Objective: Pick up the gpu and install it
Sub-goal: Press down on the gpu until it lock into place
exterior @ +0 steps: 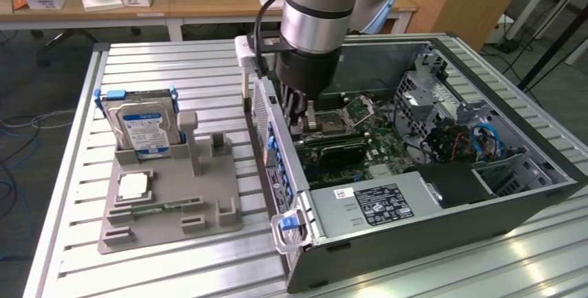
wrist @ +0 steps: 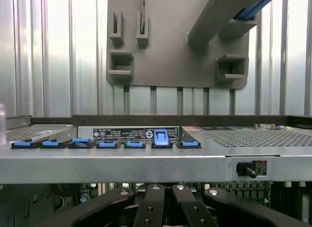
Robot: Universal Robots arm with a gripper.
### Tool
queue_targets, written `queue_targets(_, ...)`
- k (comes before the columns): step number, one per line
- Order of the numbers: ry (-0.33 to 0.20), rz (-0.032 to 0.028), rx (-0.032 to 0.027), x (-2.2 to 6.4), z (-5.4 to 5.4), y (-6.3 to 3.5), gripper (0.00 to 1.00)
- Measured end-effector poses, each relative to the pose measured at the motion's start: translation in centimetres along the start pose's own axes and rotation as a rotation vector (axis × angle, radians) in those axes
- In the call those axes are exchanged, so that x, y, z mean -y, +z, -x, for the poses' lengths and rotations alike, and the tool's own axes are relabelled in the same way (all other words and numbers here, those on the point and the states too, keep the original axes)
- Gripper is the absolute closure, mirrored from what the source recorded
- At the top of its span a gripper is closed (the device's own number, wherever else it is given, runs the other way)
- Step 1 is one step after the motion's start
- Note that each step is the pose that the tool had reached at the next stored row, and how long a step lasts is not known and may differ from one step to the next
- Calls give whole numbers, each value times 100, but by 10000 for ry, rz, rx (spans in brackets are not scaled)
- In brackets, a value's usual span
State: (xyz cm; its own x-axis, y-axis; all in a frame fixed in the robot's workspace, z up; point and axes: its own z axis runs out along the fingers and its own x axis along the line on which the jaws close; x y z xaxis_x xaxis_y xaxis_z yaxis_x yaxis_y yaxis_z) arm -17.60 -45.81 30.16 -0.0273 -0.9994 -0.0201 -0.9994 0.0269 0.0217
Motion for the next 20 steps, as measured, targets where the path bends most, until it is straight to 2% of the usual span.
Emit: queue_targets(20, -1, 1, -3, -17, -2, 33, 89)
